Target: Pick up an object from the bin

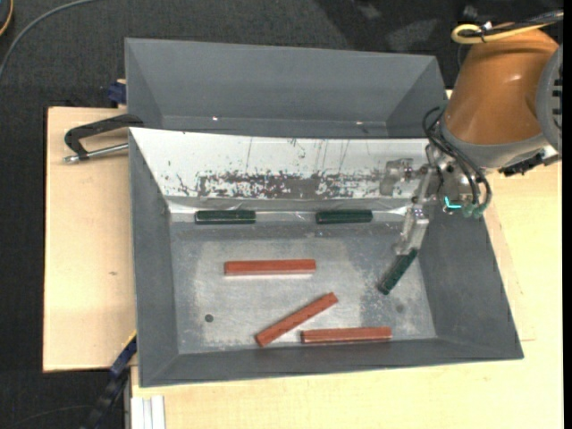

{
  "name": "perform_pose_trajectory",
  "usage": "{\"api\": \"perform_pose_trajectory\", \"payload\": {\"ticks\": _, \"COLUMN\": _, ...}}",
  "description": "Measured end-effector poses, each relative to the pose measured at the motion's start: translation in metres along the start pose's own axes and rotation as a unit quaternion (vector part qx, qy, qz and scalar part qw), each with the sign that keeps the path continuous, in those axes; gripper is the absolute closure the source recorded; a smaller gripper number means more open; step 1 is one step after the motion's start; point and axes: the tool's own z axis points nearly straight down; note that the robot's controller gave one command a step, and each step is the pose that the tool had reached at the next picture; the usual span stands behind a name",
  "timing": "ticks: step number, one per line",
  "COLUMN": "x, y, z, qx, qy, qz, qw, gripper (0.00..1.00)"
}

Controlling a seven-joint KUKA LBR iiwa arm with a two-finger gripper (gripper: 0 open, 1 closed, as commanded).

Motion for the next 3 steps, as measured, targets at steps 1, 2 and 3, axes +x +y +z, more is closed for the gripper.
{"api": "perform_pose_trajectory", "payload": {"ticks": 1, "x": 0.058, "y": -0.021, "z": 0.122, "qx": 0.000, "qy": 0.0005, "qz": -0.097, "qw": 0.9953, "gripper": 0.00}}
{"api": "perform_pose_trajectory", "payload": {"ticks": 2, "x": 0.081, "y": -0.049, "z": 0.129, "qx": 0.001, "qy": -0.0020, "qz": -0.298, "qw": 0.9545, "gripper": 0.00}}
{"api": "perform_pose_trajectory", "payload": {"ticks": 3, "x": -0.007, "y": -0.033, "z": 0.127, "qx": 0.003, "qy": -0.0085, "qz": -0.390, "qw": 0.9208, "gripper": 0.00}}
